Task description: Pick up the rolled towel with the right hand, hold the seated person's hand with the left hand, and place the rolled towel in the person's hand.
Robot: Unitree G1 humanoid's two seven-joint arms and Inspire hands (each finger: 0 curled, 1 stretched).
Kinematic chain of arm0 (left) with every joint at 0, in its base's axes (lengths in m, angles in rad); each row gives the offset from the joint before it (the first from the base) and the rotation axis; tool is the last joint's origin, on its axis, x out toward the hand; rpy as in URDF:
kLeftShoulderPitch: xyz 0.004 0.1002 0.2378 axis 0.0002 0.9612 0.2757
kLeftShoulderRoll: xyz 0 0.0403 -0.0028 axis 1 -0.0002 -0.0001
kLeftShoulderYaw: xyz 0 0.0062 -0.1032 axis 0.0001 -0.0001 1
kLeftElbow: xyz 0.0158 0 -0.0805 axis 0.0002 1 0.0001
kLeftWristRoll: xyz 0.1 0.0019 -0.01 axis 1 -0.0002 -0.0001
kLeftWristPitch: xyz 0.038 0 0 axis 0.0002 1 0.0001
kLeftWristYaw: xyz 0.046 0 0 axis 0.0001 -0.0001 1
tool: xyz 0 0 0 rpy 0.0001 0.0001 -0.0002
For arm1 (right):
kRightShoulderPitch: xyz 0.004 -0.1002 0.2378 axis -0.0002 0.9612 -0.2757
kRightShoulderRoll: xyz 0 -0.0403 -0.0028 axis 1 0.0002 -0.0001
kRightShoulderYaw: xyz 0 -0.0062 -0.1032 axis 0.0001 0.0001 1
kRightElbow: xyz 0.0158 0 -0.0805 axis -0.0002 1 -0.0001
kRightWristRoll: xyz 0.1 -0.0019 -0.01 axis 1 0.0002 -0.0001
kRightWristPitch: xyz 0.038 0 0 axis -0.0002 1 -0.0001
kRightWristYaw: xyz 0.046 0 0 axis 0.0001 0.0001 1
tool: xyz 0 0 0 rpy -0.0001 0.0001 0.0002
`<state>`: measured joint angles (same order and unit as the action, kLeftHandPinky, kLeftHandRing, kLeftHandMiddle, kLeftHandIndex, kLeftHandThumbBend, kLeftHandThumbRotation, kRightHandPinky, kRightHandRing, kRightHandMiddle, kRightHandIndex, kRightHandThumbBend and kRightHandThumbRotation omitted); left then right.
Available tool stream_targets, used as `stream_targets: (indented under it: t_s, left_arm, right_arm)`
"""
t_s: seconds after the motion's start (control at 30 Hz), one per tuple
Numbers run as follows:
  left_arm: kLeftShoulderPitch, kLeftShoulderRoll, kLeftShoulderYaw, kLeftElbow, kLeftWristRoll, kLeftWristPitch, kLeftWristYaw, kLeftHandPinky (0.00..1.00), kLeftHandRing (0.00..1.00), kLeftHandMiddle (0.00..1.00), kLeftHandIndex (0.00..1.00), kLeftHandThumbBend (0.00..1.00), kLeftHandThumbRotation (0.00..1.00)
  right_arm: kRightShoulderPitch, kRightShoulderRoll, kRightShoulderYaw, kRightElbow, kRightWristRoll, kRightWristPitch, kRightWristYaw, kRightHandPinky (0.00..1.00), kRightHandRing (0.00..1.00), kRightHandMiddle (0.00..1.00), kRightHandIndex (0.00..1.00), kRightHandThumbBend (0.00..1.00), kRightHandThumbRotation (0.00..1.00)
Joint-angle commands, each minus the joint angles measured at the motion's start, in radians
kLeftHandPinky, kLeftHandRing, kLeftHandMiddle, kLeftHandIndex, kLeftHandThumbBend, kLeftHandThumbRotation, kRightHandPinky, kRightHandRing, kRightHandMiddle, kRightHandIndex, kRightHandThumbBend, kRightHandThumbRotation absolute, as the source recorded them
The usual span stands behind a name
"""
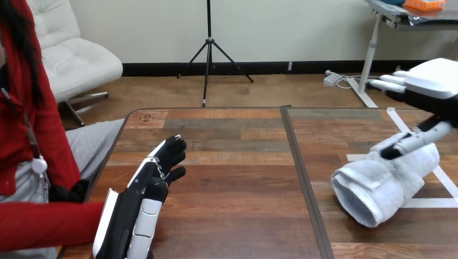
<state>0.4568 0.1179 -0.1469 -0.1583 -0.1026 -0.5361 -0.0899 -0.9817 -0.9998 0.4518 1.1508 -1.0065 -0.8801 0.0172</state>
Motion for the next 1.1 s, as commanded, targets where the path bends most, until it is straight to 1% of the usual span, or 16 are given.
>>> stream_targets:
  t_s: [0.0,0.13,0.17,0.27,0.43,0.53,0.63,0.73,0.83,0.93,1.03,1.07]
  left_arm:
    - [-0.049,-0.041,0.001,-0.011,0.010,-0.023,0.003,0.85,0.89,0.88,0.86,0.74,0.98]
    - [-0.046,-0.041,-0.001,-0.016,0.012,-0.019,0.004,0.86,0.89,0.88,0.86,0.74,0.98]
    - [-0.047,-0.041,-0.001,-0.015,0.014,-0.021,0.005,0.86,0.89,0.88,0.86,0.74,0.98]
    - [-0.048,-0.042,-0.002,-0.012,0.016,-0.024,0.005,0.86,0.89,0.88,0.86,0.74,0.98]
    - [-0.048,-0.044,-0.003,-0.013,0.021,-0.018,0.009,0.86,0.89,0.88,0.86,0.74,0.98]
    - [-0.048,-0.046,-0.004,-0.013,0.025,-0.016,0.011,0.87,0.89,0.88,0.86,0.75,0.98]
    - [-0.049,-0.047,-0.004,-0.012,0.024,-0.017,0.012,0.87,0.89,0.89,0.86,0.75,0.98]
    - [-0.052,-0.047,-0.005,-0.010,0.022,-0.018,0.010,0.87,0.89,0.89,0.86,0.75,0.98]
    - [-0.055,-0.048,-0.006,-0.007,0.018,-0.021,0.008,0.88,0.89,0.89,0.86,0.75,0.98]
    - [-0.055,-0.050,-0.006,-0.008,0.015,-0.019,0.010,0.88,0.89,0.88,0.86,0.75,0.97]
    - [-0.055,-0.053,-0.006,-0.009,0.016,-0.016,0.013,0.87,0.89,0.88,0.86,0.75,0.97]
    - [-0.055,-0.052,-0.006,-0.011,0.015,-0.014,0.012,0.87,0.89,0.88,0.86,0.75,0.97]
  right_arm:
    - [-0.104,-0.047,0.056,-0.009,-0.058,-0.002,-0.063,1.00,1.00,1.00,1.00,1.00,0.85]
    - [-0.121,-0.056,0.083,-0.003,-0.089,-0.009,-0.086,1.00,1.00,1.00,1.00,1.00,0.82]
    - [-0.127,-0.061,0.101,-0.005,-0.113,-0.007,-0.109,1.00,1.00,1.00,1.00,1.00,0.81]
    - [-0.141,-0.066,0.140,-0.002,-0.164,-0.001,-0.163,1.00,1.00,1.00,1.00,1.00,0.80]
    - [-0.156,-0.067,0.182,0.015,-0.217,-0.006,-0.237,1.00,1.00,1.00,1.00,1.00,0.78]
    - [-0.169,-0.066,0.208,0.022,-0.244,-0.009,-0.243,1.00,1.00,1.00,1.00,1.00,0.77]
    - [-0.182,-0.065,0.234,0.023,-0.266,-0.021,-0.236,1.00,1.00,1.00,1.00,1.00,0.75]
    - [-0.184,-0.063,0.264,0.021,-0.296,-0.020,-0.261,1.00,1.00,1.00,1.00,1.00,0.75]
    - [-0.179,-0.061,0.278,0.022,-0.306,-0.028,-0.277,1.00,1.00,1.00,1.00,1.00,0.75]
    - [-0.179,-0.059,0.303,0.017,-0.327,-0.029,-0.279,1.00,1.00,1.00,1.00,1.00,0.75]
    - [-0.175,-0.056,0.325,0.009,-0.348,-0.024,-0.295,1.00,1.00,1.00,1.00,1.00,0.75]
    - [-0.169,-0.054,0.329,0.008,-0.349,-0.028,-0.310,1.00,1.00,1.00,1.00,1.00,0.75]
